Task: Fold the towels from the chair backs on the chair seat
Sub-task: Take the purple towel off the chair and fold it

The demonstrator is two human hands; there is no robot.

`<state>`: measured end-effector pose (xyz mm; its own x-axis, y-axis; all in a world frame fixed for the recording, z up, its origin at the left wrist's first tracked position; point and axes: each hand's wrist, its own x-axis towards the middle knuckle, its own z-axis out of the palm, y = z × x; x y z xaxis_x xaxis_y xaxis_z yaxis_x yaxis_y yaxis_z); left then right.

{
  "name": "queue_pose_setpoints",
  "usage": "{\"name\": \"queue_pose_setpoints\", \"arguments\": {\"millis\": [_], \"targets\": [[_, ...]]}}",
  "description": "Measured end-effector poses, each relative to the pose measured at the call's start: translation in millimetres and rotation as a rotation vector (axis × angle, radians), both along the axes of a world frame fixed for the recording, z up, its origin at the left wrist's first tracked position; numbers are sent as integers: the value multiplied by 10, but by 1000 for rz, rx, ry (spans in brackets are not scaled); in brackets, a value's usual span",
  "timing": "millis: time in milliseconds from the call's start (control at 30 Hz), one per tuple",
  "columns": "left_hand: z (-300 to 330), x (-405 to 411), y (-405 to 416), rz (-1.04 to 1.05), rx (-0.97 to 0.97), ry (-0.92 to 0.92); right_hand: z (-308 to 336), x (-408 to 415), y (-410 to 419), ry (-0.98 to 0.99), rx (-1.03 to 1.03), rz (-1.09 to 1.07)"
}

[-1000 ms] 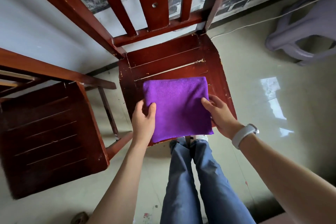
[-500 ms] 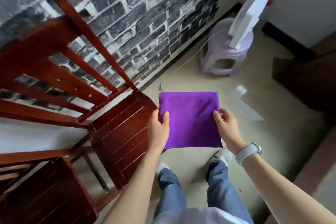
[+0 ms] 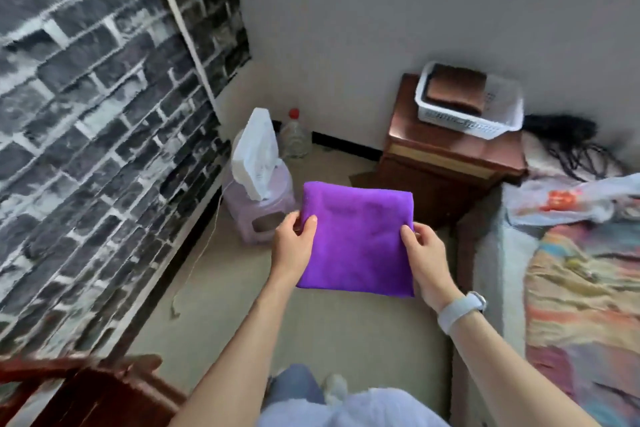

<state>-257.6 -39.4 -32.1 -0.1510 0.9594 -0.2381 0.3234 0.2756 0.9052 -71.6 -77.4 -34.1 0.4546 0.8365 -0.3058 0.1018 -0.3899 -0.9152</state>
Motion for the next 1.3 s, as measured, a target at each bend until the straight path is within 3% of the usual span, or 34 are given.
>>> {"name": "queue_pose_setpoints", "arguments": {"millis": [367,700,1033,1300], "targets": [[-161,1595,1957,-263,33,-31,-111,1538,1515,3,33,-238],[-229,2959,3896,-398,-100,-4,-78,2664,3202,24,-40,-345],[-580,3918,4923,-393,-212,51,-425,3602,4273,75,-119,-315],[-1076,4185,5335,-285,-277,113,-912,3966,4801,104,-205,-190]]}}
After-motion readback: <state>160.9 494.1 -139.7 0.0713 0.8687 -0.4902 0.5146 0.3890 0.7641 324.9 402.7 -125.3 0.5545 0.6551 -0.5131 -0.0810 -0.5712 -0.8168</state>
